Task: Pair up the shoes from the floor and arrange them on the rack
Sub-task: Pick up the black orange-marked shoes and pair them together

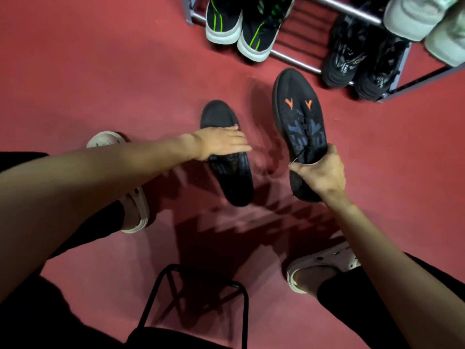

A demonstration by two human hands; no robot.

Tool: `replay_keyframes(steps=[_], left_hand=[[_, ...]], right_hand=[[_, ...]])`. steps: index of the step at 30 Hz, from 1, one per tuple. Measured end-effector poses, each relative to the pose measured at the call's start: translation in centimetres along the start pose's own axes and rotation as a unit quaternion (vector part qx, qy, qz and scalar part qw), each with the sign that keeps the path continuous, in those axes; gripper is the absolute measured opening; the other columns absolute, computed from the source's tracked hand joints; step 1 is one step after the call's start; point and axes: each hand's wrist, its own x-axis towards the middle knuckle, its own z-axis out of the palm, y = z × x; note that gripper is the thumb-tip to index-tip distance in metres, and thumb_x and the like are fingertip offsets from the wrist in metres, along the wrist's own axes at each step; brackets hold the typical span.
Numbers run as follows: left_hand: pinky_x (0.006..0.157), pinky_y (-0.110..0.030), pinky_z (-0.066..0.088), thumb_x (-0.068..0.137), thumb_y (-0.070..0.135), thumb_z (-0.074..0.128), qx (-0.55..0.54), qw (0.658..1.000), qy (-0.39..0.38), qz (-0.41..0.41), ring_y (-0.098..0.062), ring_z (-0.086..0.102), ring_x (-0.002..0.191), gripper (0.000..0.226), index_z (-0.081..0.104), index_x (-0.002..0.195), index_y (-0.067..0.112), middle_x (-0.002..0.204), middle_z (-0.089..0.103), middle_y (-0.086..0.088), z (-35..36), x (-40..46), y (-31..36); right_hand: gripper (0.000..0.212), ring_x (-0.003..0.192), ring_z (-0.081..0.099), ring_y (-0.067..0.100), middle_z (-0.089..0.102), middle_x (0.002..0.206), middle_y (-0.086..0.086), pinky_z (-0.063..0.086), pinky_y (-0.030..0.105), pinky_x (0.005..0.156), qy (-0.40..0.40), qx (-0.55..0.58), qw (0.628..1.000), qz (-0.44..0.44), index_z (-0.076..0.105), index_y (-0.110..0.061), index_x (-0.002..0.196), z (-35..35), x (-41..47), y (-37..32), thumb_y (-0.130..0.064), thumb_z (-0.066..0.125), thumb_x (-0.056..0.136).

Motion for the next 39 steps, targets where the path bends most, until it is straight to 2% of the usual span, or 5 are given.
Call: replay_keyframes(steps=[6, 11, 17, 23, 39], left_hand=[[0.119, -0.037, 0.024, 0.087, 0.006, 0.036, 0.227, 0.966, 0.037, 0.115, -0.022, 0.035, 0.142, 0.057, 0.041, 0.142, 0.02, 0.149, 0.043, -0.004, -1.2, 2.7, 1.9], [0.097, -0.04, 0.047, 0.078, 0.011, 0.034, -0.039, 0.969, 0.191, -0.151, -0.033, 0.057, 0.117, 0.051, 0.056, 0.124, 0.009, 0.127, 0.058, -0.015, -0.3, 0.6, 4.8], [0.104, -0.04, 0.045, 0.062, 0.06, 0.073, -0.536, 0.666, 0.04, -0.517, -0.033, 0.051, 0.125, 0.092, 0.042, 0.126, 0.002, 0.132, 0.053, -0.016, 2.4, 2.3, 9.9], [0.102, -0.035, 0.048, 0.054, 0.049, 0.076, -0.631, 0.527, 0.044, -0.568, -0.028, 0.058, 0.118, 0.075, 0.064, 0.117, 0.009, 0.125, 0.064, -0.011, 3.7, 3.9, 10.5], [0.088, -0.041, 0.051, 0.087, 0.011, 0.062, -0.726, 0.451, 0.211, -0.475, -0.023, 0.056, 0.096, 0.029, 0.034, 0.081, 0.018, 0.106, 0.052, -0.014, -6.7, -2.1, 10.0]], right_hand=[[0.072, 0.108, 0.06, 0.027, 0.063, 0.116, 0.005, 0.047, 0.036, 0.088, -0.014, 0.033, 0.998, 0.051, 0.049, -0.014, 0.121, 0.5, 0.2, 2.0, -0.038, 0.079, 0.059], [0.076, 0.112, 0.06, 0.027, 0.063, 0.12, 0.006, 0.047, 0.035, 0.091, -0.016, 0.055, 0.996, 0.072, 0.05, -0.014, 0.122, 1.4, 0.3, 3.1, -0.043, 0.081, 0.058], [0.074, 0.112, 0.062, 0.024, 0.066, 0.118, 0.005, 0.047, 0.032, 0.09, -0.032, 0.076, 0.993, 0.081, 0.054, -0.017, 0.118, 2.6, 0.5, 3.6, -0.044, 0.082, 0.055], [0.073, 0.109, 0.063, 0.023, 0.066, 0.115, 0.004, 0.047, 0.031, 0.085, -0.033, 0.076, 0.995, 0.06, 0.053, -0.014, 0.118, 2.9, 0.5, 4.0, -0.042, 0.081, 0.056], [0.081, 0.099, 0.066, 0.021, 0.069, 0.104, 0.001, 0.054, 0.032, 0.083, -0.012, 0.142, 0.988, 0.059, 0.06, -0.016, 0.114, -3.1, -4.4, 3.0, -0.052, 0.076, 0.044]])
